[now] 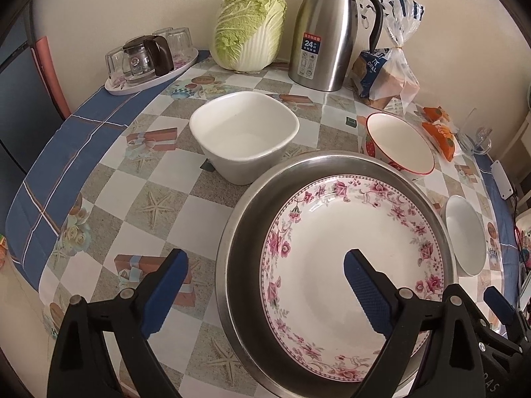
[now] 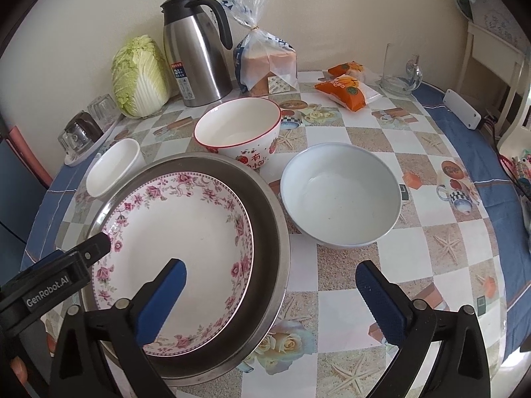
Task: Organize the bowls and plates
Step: 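Move the right tool to the rim of the red-rimmed white bowl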
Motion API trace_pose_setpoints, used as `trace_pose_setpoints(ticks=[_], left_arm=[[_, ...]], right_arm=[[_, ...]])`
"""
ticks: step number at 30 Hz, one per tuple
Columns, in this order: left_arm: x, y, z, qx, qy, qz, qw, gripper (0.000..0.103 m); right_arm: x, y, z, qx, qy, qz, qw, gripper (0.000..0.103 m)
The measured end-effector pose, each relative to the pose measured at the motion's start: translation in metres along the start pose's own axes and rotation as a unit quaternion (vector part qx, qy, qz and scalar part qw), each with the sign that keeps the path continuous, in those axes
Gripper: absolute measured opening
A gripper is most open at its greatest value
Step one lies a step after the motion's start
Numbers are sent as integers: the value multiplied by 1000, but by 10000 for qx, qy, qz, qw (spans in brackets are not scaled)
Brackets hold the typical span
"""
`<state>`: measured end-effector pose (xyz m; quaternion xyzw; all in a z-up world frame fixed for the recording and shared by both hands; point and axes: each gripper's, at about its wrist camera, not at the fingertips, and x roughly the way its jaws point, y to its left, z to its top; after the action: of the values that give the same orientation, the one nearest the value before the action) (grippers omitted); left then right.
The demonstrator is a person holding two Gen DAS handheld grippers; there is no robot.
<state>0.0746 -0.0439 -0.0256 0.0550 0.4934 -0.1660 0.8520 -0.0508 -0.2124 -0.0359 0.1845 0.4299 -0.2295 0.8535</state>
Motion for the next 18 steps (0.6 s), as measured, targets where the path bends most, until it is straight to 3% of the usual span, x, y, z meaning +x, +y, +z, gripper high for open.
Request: trace_pose_setpoints(ticks=[10,14,18], left_arm=[[-1,-9,2,17,-93,147,9998,95],[14,-8,7,-4,237,6,9997,95],[22,-8,14,43,321,109,9994,95]], right_arm=[[2,-9,1,175,-10,7,9998,103],[3,-16,3,242,13,-107,9996,103],[5,-20,10,239,-10,-145,9996,103]])
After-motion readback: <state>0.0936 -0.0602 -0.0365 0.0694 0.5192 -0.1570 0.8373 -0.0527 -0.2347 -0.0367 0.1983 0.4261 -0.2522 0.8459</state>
